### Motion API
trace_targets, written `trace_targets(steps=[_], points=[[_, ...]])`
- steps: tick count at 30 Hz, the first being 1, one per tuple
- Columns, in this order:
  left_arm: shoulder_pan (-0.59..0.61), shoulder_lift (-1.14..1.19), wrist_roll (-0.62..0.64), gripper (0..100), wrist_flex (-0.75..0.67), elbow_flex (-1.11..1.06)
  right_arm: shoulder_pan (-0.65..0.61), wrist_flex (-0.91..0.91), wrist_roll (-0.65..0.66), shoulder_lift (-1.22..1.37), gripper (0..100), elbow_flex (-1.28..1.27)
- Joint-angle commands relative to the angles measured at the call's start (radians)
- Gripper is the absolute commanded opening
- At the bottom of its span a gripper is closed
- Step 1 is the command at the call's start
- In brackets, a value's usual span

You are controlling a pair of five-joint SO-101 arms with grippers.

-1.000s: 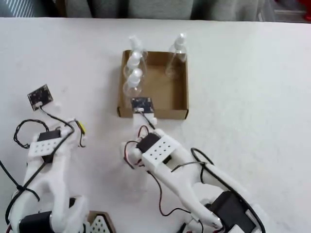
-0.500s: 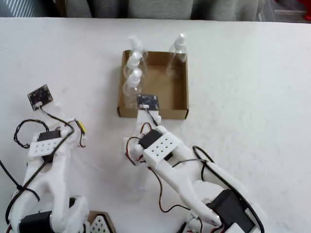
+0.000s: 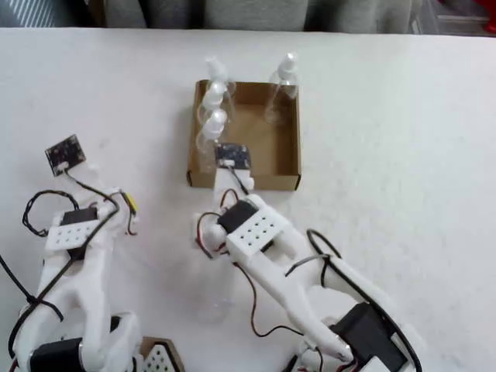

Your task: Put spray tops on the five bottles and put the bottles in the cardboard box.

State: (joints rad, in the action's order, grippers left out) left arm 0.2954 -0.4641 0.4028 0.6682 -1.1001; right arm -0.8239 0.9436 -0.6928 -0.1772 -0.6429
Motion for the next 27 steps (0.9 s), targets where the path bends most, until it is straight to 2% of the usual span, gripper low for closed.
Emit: trace_targets(steps=[1,7,13,27], points=[[-0.019,-0.002,-0.005,6,-0.025,0.035,0.004,0.039,0.0,-0.005,27.2,0.072],[-0.019,-0.002,-0.005,6,-0.025,0.035,0.004,0.048,0.0,0.081,27.2,0.114],[-0.019,-0.002,-0.005,6,-0.025,0.035,0.004,0.163,0.0,0.211,27.2,0.241],[-0.019,-0.002,-0.005,6,-0.025,0.035,0.001,0.17,0.0,0.257,26.9,0.252]])
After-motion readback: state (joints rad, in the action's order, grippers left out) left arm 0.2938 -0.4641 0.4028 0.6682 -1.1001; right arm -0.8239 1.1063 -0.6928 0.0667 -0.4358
